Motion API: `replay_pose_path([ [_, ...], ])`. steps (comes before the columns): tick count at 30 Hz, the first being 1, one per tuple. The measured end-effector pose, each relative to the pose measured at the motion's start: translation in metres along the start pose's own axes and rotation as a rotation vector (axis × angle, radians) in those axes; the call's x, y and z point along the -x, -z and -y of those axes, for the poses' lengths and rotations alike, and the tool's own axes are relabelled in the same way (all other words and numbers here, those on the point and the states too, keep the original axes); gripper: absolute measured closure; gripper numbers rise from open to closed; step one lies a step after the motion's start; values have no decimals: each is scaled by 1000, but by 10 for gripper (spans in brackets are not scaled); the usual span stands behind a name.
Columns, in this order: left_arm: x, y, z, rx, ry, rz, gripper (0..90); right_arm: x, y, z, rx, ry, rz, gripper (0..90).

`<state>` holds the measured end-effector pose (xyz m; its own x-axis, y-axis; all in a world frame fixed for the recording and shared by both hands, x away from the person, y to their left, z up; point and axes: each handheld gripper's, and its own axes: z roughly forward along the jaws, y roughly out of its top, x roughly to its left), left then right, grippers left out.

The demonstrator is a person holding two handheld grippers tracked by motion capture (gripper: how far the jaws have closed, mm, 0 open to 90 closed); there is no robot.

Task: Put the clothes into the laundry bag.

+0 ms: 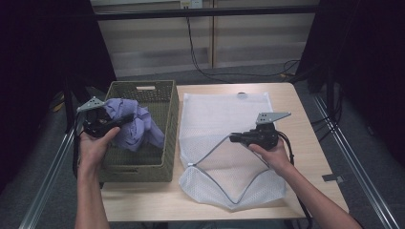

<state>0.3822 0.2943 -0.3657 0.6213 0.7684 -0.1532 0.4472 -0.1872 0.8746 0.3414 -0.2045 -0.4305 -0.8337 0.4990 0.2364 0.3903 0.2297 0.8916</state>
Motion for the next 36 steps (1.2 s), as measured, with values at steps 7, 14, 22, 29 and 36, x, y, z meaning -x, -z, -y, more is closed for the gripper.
replay_pose_path([
  [7, 0, 4, -1, 34, 10, 8, 809, 0, 2, -1, 3, 1, 5, 885],
  [14, 5, 12, -8, 78, 4, 21, 808, 0, 1, -1, 3, 1, 5, 885],
  [22, 15, 26, -19, 133, -27, 13, 808, 0, 1, -1, 4, 2, 1, 885],
  [29, 21, 33, -25, 155, -51, 20, 807, 0, 3, -3, 11, 4, 1, 885],
  [36, 26, 40, -30, 174, -66, 30, 806, 0, 3, -3, 11, 3, -2, 885],
])
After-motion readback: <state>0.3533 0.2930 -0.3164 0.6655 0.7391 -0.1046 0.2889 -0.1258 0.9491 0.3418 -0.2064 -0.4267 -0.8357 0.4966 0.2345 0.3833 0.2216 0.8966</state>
